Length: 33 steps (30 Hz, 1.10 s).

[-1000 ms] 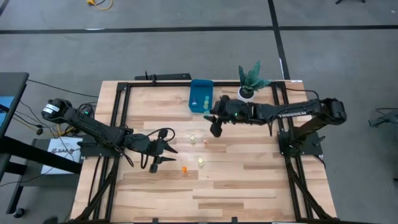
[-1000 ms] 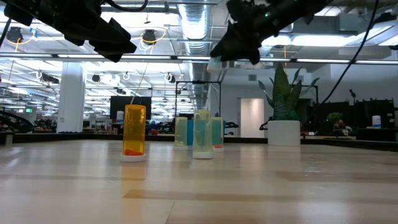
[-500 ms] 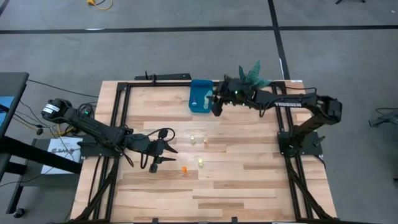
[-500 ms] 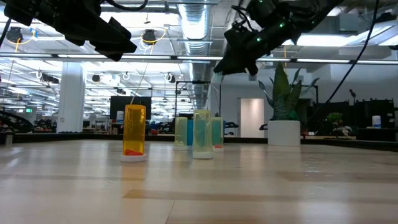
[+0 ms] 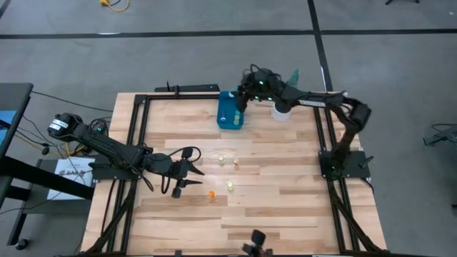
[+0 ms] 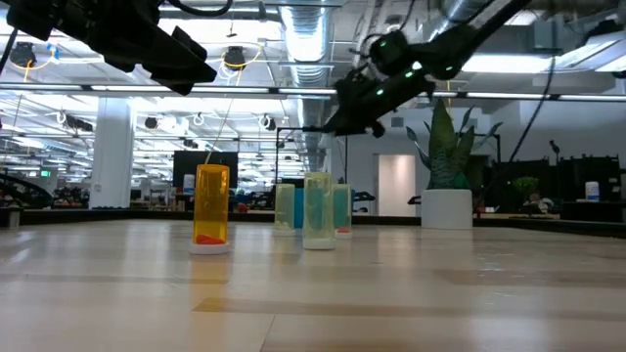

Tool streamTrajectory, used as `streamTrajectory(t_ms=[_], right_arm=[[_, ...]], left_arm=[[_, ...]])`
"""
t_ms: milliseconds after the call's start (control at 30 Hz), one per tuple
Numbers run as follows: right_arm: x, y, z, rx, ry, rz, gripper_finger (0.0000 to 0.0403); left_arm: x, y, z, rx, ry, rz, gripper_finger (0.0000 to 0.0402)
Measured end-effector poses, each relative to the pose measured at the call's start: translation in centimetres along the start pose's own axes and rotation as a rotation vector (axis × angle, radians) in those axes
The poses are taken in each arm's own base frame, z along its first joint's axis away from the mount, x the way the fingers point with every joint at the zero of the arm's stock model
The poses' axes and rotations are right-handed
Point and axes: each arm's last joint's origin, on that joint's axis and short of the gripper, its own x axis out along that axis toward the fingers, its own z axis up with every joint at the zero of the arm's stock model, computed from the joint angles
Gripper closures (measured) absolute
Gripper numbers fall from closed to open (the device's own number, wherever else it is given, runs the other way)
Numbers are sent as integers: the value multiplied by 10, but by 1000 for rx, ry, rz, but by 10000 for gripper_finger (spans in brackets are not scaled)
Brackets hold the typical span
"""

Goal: Pick and place pill bottles into a basket
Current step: Put the green pill bottle into the blue container

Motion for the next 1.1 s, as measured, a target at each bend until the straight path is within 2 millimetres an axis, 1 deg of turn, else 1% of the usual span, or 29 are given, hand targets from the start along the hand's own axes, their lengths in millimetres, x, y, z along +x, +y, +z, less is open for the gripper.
streamTrajectory(t_ms=[133,233,400,467,667,767,967,1100], right_arm=[[24,-9,5,-46,75,-5,295],[41,-16,0,-68,159,-5,295],[52,-30,-5,-77,256,-14,295],[51,-37,-10,-61,299,-17,295],[45,-53,-15,-28,352,-10,295],[43,-57,-17,-15,366,-6,295],[43,-54,-17,-16,374,1,295],[43,-49,-21,-5,413,13,295]], left_arm=[[0,0,0,-20,-2,0,264],[0,0,0,-35,-2,0,264],[0,0,2,-38,-25,-1,264],[0,0,4,-38,-38,-1,264],[0,1,4,-42,-45,22,264],[0,1,4,-54,-46,48,264],[0,2,4,-58,-47,50,264],[0,2,4,-59,-48,50,264]])
